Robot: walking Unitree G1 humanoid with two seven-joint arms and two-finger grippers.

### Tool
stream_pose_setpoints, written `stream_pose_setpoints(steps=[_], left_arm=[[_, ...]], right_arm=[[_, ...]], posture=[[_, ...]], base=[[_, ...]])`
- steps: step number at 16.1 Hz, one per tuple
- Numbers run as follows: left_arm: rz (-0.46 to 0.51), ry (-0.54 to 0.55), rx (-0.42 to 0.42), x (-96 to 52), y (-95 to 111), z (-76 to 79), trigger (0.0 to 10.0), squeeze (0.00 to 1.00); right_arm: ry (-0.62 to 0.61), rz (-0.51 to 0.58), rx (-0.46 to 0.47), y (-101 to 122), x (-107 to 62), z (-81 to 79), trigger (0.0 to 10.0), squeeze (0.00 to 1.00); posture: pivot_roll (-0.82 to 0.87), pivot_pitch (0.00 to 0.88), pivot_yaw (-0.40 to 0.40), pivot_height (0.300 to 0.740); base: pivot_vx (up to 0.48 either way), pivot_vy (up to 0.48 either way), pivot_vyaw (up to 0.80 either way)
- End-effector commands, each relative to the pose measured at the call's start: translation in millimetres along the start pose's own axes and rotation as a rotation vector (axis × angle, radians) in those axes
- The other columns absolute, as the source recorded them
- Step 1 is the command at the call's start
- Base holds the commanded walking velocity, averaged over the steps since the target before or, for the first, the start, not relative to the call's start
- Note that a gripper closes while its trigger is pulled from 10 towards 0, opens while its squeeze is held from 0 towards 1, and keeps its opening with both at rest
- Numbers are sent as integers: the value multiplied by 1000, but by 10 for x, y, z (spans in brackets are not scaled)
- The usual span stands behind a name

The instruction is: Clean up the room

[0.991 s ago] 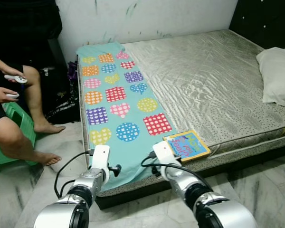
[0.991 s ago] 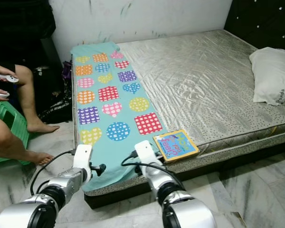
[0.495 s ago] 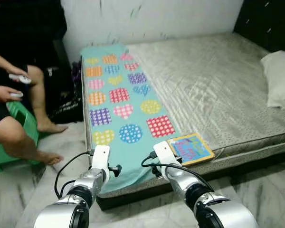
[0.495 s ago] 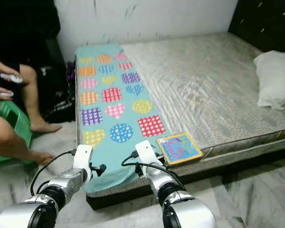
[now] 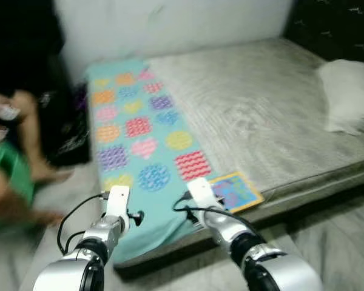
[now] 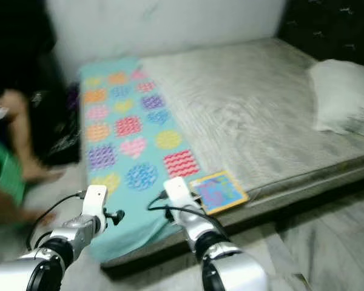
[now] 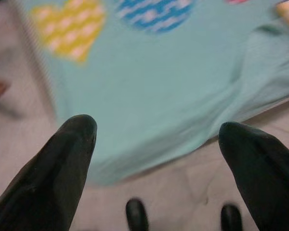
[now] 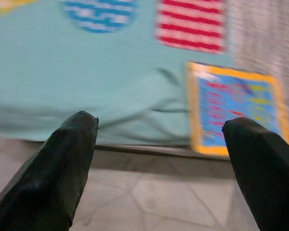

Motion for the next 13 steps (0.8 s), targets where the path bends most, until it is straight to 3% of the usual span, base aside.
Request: stream_pose_setpoints(steps=[1,3,5,7,10,11,13], left_arm=[[27,-35,2,15,100,146,10000,0],[30,-31,4,15,110,141,10000,0],[91,-14,18,10,273,109,10000,0],[209,-17,-29,-25,610,66,10000,0],[353,-32,-29,-108,924,-17,10000,0],[459,-18,-18,-196,1084,-115,10000,0],[588,13,-6,-345,1178,-214,10000,0]], right_arm=[[-12,-12,12,-32,1,50,10000,0],[-23,-4,27,-6,1,77,10000,0],[-38,34,64,109,3,120,10000,0],[-56,126,72,385,-9,235,10000,0],[-79,224,119,663,-50,464,10000,0],[-89,274,146,788,-85,616,10000,0],[-100,320,149,869,-129,782,10000,0]], posture=[[-121,0,-6,740],[-121,0,-6,740],[-123,0,-4,740],[-121,0,-7,740],[-121,0,-8,740],[-123,0,-4,740],[-119,0,-3,740]], base=[[281,0,0],[272,0,0],[0,0,0],[0,0,0],[0,0,0],[0,0,0],[0,0,0]])
Point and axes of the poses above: a point about 5 cm out from each wrist's last joint towards the gripper, its own x axis pointing out of the wrist towards the gripper, its own y axis along the axis of the wrist's last joint, z = x × y, the point moved 6 cm from there along x, pointing out of the wrist towards the gripper, and after that the axes turned 10 degrees about x, right-handed, at the moved point
